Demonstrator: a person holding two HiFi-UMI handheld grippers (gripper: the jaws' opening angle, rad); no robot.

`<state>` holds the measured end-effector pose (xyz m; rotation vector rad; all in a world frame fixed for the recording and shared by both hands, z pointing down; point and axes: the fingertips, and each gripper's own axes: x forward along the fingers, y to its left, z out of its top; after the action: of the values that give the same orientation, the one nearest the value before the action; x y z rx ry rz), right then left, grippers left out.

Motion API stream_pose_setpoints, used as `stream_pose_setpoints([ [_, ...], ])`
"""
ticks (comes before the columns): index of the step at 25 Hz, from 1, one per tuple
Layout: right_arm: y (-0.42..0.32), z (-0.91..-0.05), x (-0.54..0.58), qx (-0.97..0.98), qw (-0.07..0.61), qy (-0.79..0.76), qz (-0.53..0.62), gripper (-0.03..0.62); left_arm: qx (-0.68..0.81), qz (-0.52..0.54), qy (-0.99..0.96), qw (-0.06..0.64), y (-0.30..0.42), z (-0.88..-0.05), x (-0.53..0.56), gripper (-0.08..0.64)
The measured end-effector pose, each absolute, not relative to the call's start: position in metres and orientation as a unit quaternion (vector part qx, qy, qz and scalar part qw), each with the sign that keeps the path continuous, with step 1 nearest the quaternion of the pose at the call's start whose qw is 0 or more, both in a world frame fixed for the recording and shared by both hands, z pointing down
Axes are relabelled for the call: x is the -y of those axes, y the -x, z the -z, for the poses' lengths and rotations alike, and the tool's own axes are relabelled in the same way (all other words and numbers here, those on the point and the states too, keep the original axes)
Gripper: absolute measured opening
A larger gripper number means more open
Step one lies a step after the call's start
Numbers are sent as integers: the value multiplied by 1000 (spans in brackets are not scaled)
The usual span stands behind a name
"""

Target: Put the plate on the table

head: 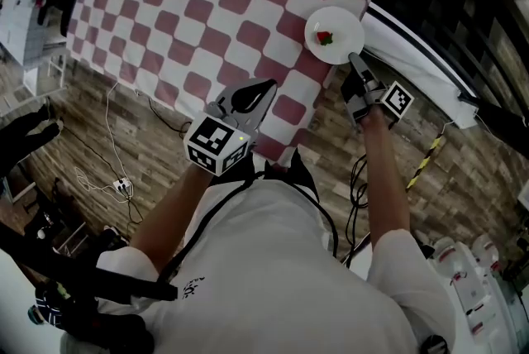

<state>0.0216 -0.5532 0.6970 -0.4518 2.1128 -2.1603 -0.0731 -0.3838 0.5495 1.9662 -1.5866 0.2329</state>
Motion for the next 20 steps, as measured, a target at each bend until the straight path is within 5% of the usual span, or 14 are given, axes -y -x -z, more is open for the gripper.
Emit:
stream_pose_setpoints([
  [20,-7,-708,551,-706,-18,165,688,15,601,-89,-737,296,75,-549,382,2],
])
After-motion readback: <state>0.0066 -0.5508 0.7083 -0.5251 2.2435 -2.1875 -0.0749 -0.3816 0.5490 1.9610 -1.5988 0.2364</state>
